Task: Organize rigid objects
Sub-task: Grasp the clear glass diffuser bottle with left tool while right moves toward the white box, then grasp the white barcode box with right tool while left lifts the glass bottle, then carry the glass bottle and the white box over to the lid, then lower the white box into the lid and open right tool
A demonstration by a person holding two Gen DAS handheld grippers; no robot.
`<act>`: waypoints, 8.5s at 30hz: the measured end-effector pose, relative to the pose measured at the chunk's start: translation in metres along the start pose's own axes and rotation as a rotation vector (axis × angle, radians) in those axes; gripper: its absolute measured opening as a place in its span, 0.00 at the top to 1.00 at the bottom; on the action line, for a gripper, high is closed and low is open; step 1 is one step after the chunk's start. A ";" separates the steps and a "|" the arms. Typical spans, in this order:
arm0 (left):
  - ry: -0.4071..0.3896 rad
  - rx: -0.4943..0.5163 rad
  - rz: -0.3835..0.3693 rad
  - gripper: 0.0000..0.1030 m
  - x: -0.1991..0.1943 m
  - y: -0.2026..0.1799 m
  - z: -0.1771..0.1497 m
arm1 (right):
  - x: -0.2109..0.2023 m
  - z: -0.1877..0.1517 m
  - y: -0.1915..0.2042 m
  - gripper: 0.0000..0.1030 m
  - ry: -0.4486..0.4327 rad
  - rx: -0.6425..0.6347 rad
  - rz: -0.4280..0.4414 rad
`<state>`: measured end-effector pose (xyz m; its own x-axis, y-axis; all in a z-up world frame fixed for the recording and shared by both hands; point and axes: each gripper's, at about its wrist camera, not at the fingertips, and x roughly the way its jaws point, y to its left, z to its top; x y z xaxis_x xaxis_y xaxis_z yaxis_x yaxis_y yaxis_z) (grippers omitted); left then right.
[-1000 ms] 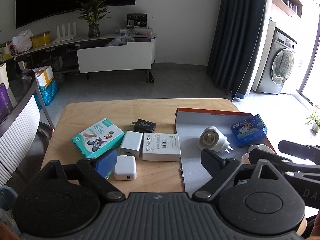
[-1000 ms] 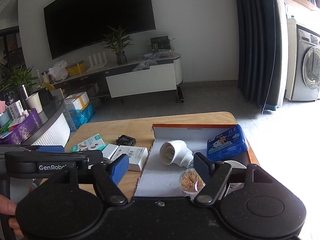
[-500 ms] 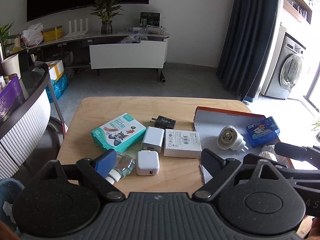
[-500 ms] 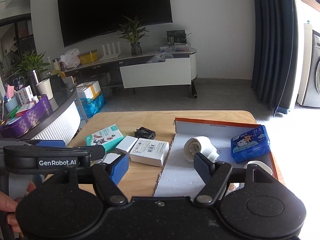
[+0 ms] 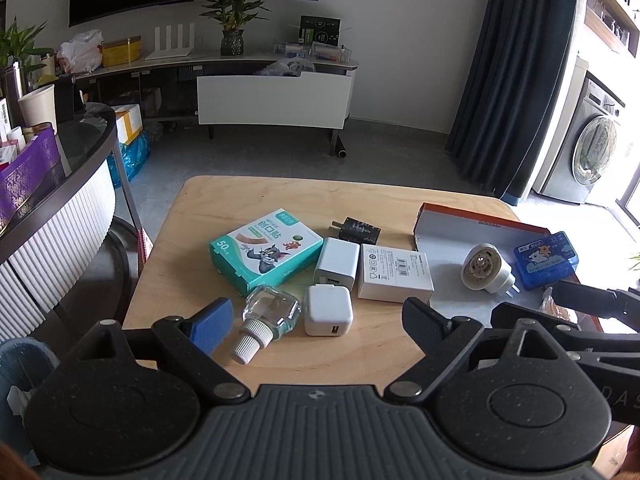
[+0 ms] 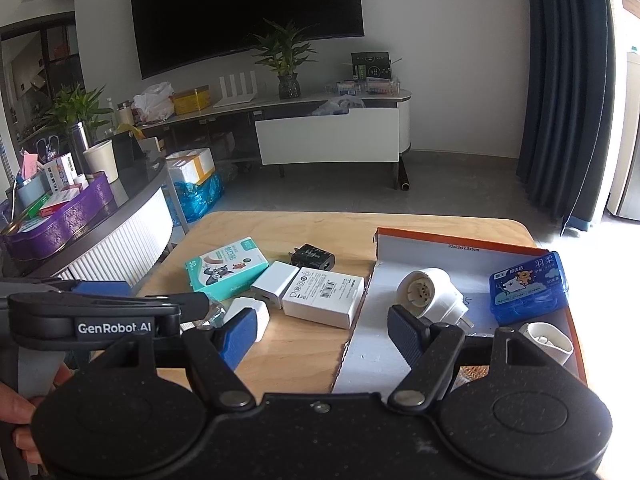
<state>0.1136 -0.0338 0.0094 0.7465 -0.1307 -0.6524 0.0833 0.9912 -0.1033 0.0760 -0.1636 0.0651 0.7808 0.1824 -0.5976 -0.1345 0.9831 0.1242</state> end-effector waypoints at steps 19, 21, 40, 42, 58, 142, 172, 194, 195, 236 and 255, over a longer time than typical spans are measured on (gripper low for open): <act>0.059 -0.070 0.067 0.08 0.020 0.050 -0.032 | 0.013 -0.012 0.001 0.17 0.042 0.012 0.017; 0.058 -0.062 0.073 0.08 0.027 0.052 -0.034 | 0.016 -0.014 0.000 0.17 0.050 0.018 0.018; 0.023 0.103 0.042 0.16 0.090 0.041 -0.030 | 0.027 -0.021 -0.014 0.17 0.073 0.046 0.006; 0.005 0.117 0.038 0.18 0.090 0.040 -0.031 | 0.029 -0.021 -0.015 0.17 0.078 0.047 0.007; -0.044 0.117 -0.020 0.52 0.076 0.033 -0.031 | 0.041 -0.020 -0.009 0.17 0.100 0.036 0.008; -0.233 0.022 -0.118 0.52 -0.035 -0.006 -0.031 | -0.040 -0.035 -0.011 0.10 -0.048 0.098 -0.047; -0.167 0.138 -0.305 0.52 -0.025 -0.088 -0.038 | -0.101 -0.067 -0.090 0.10 -0.137 0.243 -0.211; -0.143 0.173 -0.317 0.52 -0.014 -0.113 -0.031 | -0.099 -0.065 -0.109 0.10 -0.157 0.278 -0.235; -0.143 0.173 -0.316 0.52 -0.014 -0.114 -0.030 | -0.099 -0.066 -0.109 0.10 -0.157 0.278 -0.234; -0.158 0.192 -0.316 0.52 0.009 -0.129 0.005 | -0.065 -0.020 -0.124 0.10 -0.164 0.237 -0.211; -0.142 0.177 -0.294 0.52 0.026 -0.127 0.018 | -0.037 -0.002 -0.131 0.11 -0.161 0.236 -0.205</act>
<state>0.1345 -0.1628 0.0191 0.7568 -0.4180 -0.5024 0.4111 0.9021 -0.1312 0.0635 -0.2995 0.0693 0.8655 -0.0420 -0.4992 0.1654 0.9645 0.2056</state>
